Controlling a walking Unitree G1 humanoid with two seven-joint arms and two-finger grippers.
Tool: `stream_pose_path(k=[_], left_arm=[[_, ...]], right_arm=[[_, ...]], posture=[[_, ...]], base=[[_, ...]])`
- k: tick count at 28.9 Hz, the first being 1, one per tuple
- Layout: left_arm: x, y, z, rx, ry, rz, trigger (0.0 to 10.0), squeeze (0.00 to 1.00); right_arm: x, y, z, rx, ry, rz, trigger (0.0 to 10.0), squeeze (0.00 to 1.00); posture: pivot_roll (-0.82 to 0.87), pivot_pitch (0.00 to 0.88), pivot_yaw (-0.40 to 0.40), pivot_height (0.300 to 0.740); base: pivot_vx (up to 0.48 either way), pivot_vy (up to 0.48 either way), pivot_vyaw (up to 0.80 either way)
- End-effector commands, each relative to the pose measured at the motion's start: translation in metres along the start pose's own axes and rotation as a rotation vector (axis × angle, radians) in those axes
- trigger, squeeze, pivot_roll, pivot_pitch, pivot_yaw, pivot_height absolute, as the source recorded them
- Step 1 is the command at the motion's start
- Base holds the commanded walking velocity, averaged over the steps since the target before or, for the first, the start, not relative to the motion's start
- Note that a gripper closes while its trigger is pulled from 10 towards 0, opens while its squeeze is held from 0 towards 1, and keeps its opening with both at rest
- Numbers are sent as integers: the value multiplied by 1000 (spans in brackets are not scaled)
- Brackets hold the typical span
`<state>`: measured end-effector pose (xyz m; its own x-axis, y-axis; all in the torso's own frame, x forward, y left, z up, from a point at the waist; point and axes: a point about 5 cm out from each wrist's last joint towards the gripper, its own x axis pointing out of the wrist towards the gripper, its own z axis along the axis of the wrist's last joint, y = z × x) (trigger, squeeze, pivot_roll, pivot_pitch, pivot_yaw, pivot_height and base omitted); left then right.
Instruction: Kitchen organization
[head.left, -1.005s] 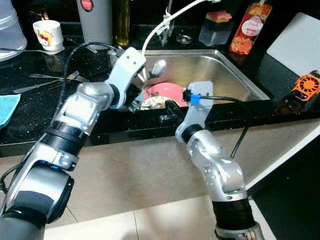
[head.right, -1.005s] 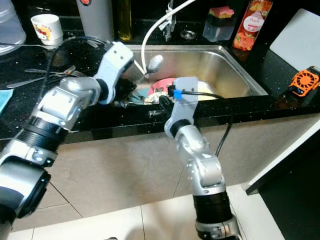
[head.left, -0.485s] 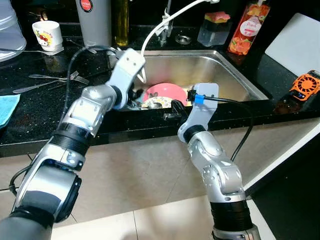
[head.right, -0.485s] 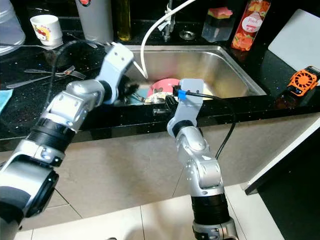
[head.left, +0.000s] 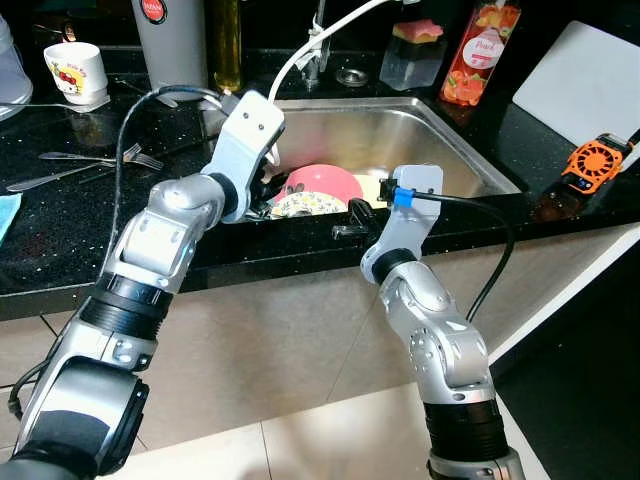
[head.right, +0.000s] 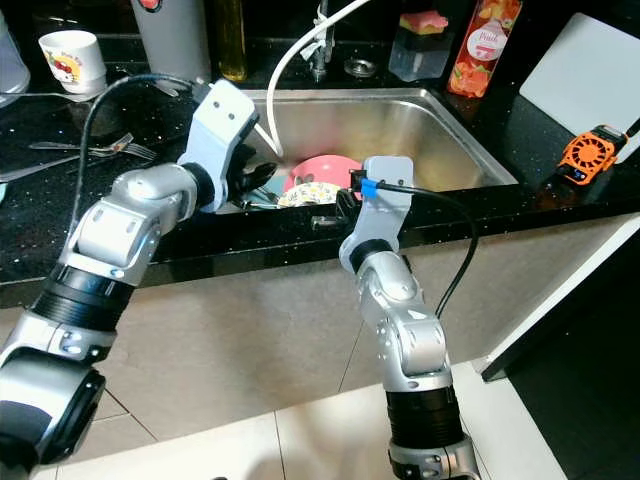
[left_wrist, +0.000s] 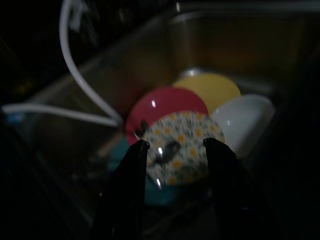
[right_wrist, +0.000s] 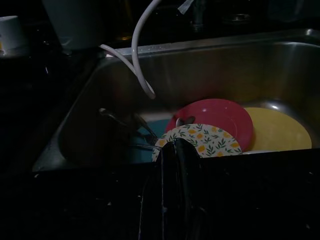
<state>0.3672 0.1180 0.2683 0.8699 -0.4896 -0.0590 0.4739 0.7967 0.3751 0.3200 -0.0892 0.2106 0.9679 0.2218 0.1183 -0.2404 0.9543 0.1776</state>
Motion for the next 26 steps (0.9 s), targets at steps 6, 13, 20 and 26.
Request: stream_pose_path(k=[6,13,20,26], left_arm=[[1,-9,11,49,-75,8,10000,0],[3,-11,8,9,-28,83,10000,0],[5,-4,2,-132,-15,153,10000,0],[5,0,8,-177,-36,191,10000,0]], right_arm=[[-2,-5,5,11,-30,-35,10000,0],[-3,-11,8,14,-50,-69,10000,0],[-1,-21,12,1,-61,-112,10000,0],[0,-37,16,-15,-73,-169,10000,0]], posture=[[205,59,-86,740],[206,57,-106,740],[208,56,-121,740],[197,44,-116,740]], base=[[0,0,0],[0,0,0],[0,0,0],[0,0,0]])
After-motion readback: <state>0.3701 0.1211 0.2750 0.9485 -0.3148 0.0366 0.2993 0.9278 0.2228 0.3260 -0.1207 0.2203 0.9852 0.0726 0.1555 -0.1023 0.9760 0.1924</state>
